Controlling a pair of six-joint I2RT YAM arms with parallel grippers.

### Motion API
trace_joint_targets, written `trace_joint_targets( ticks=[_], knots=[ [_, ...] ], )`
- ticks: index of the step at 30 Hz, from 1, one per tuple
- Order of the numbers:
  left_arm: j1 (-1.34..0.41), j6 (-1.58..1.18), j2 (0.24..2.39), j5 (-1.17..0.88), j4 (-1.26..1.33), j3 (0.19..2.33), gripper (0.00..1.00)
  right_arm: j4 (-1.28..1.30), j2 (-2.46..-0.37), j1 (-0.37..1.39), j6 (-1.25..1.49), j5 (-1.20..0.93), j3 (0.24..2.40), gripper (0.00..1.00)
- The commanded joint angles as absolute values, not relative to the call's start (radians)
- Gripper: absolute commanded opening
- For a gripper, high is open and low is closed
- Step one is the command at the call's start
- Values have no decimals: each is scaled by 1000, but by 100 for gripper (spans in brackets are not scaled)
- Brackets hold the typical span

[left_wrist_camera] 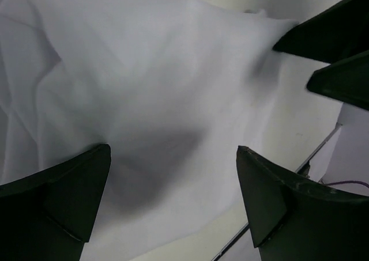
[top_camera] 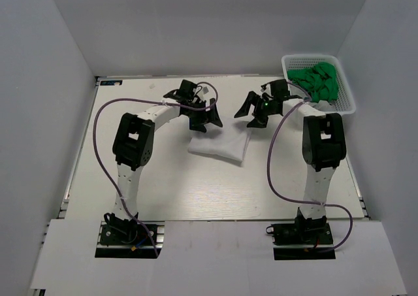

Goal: Fold and stack the t-shirts
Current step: Smooth out wrinkles on the folded tshirt

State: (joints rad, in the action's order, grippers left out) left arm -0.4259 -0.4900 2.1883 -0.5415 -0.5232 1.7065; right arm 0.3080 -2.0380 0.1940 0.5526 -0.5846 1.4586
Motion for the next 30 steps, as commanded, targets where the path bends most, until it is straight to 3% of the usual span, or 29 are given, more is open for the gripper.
trace_joint_targets(
  ticks=[1,10,17,25,30],
  knots=[
    [-411,-494,2220,-502,-531,1690,100,256,-2091,173,563,-494,1485,90],
    [-420,-474,2209,-502,-543,1707,100,293,-2155,176,517,-549,1563,90],
    [-420,-474,2025,-463,-551,1732,100,330,-1971,213,495,-581,1603,90],
    [-430,-520,1887,-535,-464,1490,100,194,-1712,301,603,-636,1245,90],
    [-439,-567,1887,-575,-391,1352,100,94,-1713,311,670,-761,1094,90]
  ],
)
